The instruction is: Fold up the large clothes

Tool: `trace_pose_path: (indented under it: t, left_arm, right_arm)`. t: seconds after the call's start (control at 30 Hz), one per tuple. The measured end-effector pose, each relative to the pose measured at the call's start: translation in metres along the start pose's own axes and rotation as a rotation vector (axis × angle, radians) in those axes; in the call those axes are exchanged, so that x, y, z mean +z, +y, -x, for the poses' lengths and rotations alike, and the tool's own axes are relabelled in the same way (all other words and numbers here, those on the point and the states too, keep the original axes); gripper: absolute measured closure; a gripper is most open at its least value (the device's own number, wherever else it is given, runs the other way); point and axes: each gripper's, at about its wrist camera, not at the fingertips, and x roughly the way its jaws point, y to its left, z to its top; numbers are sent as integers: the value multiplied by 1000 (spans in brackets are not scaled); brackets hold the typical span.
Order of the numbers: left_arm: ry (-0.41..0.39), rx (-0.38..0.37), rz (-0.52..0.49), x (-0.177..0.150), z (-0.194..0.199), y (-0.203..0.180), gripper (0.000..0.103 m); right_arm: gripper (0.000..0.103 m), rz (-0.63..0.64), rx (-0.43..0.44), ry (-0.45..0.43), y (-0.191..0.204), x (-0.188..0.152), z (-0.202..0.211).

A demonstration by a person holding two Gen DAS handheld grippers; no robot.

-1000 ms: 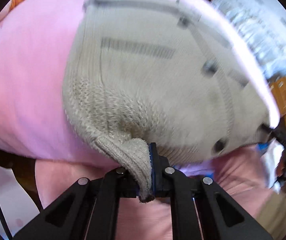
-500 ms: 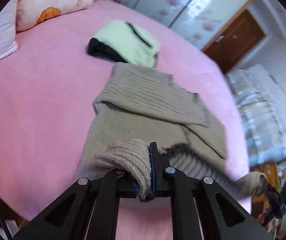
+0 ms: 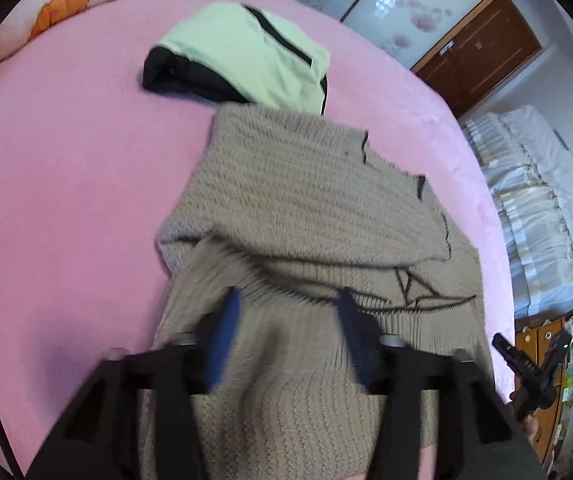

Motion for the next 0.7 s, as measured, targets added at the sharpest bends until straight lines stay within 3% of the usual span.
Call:
trace_pose_path:
  t: [0.03,0.1,0.2,0.43,0.5,0.63,0.7]
  left_arm:
    - [-37,-16,1,1,6,1,27]
    - [-80,-18,-27,4,14,0,27]
    - [-87,69,-73,7,12,3,27]
    - [40,182,-128,3,-28,35,28]
    - [78,208,-150,1,-39,40,32]
    - [148,186,-177,-3,-57,45,61]
    - [158,213,-207,-6,-65,42,65]
  right_arm:
    - [61,22,-5,7,2,3,-6]
    - [61,69,-14,19,7,5,-13]
    - [61,139,-46,29,18,13,-27]
    - [61,201,-69,80,23,31,-57]
    - [61,197,-60,107,21,33,-65]
    - [61,218,-50,107,22,32,-72]
    - [59,239,-44,103,25,29,-73]
